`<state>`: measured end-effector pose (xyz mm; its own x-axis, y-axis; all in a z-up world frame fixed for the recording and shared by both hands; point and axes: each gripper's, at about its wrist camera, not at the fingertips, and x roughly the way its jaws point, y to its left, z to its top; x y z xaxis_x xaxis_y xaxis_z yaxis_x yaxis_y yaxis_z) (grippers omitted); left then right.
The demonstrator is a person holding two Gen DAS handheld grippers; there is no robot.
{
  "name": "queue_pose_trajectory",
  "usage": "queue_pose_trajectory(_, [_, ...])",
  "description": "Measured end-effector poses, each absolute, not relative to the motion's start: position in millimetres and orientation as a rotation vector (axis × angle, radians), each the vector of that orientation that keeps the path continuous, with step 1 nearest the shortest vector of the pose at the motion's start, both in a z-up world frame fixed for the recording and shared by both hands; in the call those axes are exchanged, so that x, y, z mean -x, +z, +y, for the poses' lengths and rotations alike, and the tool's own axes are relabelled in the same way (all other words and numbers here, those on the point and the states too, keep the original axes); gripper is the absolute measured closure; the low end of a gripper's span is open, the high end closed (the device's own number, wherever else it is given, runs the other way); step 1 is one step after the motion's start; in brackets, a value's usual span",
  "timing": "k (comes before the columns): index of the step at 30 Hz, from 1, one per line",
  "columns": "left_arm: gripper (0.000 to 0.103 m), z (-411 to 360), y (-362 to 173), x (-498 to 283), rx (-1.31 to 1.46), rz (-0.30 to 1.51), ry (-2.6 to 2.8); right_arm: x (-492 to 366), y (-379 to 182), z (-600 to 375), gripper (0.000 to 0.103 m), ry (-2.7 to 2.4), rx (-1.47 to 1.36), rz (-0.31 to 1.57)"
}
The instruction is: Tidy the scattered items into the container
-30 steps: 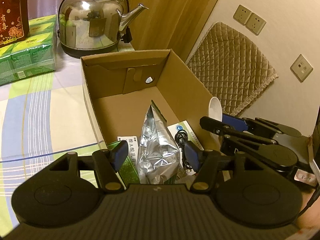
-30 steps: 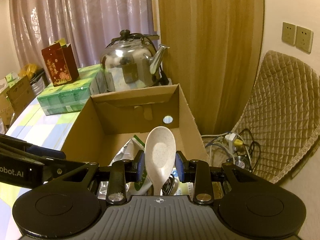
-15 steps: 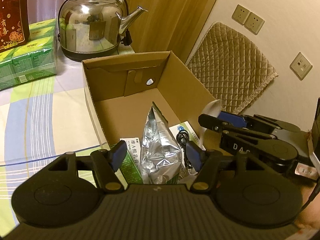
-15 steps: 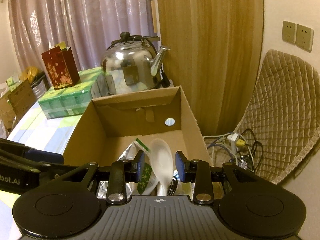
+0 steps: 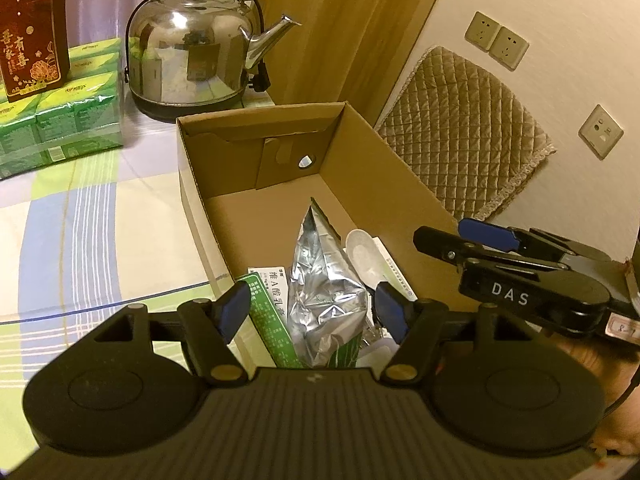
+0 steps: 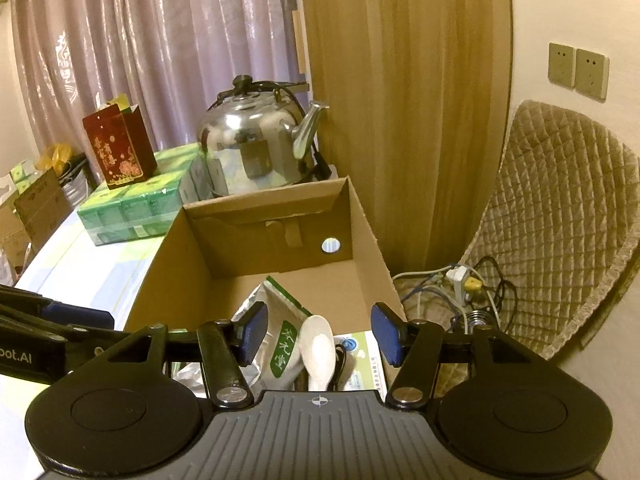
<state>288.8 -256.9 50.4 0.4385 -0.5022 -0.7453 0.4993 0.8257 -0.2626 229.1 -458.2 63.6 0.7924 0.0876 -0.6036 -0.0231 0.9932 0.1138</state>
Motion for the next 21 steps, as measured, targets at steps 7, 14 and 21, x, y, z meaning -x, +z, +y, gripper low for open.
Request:
queue_pose_trajectory(7, [0.033,-253.3,60.5,-270.0,-0.002,0.913,-0.624,-209.1,76.3,-454.4,0.040,0.057,-0.091,0.645])
queue_pose_trajectory(14, [0.017,-245.6,67.2,-245.5,0.001,0.896,-0.619,-181.5,85.0,-447.9,0.013,0.060,-0.073,0.631])
queue_pose_trajectory(21, [0.002,-237.6,72.1,-218.7,-0.021,0.872,-0.590,-152.7,91.6,-450.8,0.006,0.056,-0.102,0.628])
